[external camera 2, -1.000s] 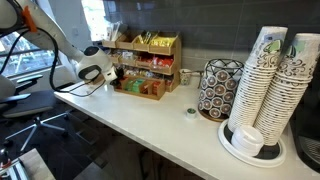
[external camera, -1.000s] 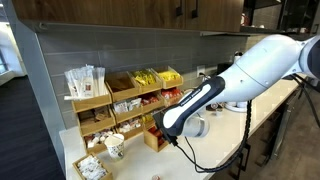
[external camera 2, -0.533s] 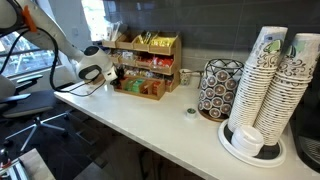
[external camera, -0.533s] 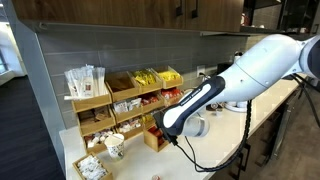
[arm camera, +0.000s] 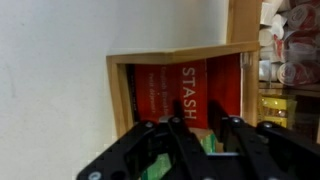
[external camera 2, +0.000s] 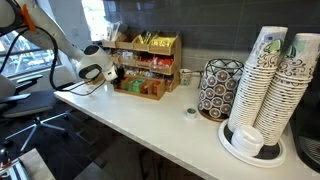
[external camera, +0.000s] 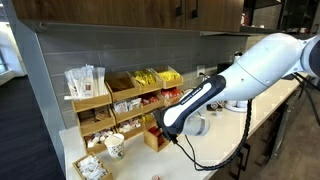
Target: Pick up one red sachet from the far left single layered wooden compartment and put it on the kitchen counter
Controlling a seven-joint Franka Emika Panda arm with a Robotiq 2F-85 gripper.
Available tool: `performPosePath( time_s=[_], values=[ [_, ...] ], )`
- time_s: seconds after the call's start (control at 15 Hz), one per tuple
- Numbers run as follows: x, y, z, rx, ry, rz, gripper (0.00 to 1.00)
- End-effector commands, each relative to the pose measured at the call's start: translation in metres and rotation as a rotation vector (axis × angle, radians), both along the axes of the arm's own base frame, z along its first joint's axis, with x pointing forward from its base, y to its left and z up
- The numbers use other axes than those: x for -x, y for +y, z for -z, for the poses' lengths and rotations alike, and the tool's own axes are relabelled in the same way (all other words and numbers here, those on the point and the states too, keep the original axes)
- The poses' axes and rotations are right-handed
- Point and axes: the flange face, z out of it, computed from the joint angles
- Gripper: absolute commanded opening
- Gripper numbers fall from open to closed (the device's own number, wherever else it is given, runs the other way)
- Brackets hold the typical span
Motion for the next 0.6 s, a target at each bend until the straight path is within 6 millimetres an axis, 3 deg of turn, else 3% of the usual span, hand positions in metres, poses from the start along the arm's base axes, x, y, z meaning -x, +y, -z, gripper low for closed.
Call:
performPosePath(
  time_s=[0.0, 0.13, 0.2, 0.27, 0.4, 0.47, 0.53],
  values=[
    [0.0076, -0.0021, -0.0025, -0.005, -0.008, 0.030, 0.21],
    [0.0081, -0.0025, -0.0036, -0.004, -0.010, 0.033, 0.16],
    [0.0083, -0.0031, -0.0044, -0.004, -0.011, 0.034, 0.07],
    [0.0084, -0.0032, -0.0049, -0.004, -0.013, 0.035, 0.09],
    [0.0089, -0.0033, -0.0058, -0.005, -0.014, 0.036, 0.01],
    [0.0093, -0.0033, -0.0057, -0.004, -0.014, 0.036, 0.04],
    [0.0097, -0.0032, -0.0055, -0.004, -0.013, 0.036, 0.01]
  ],
)
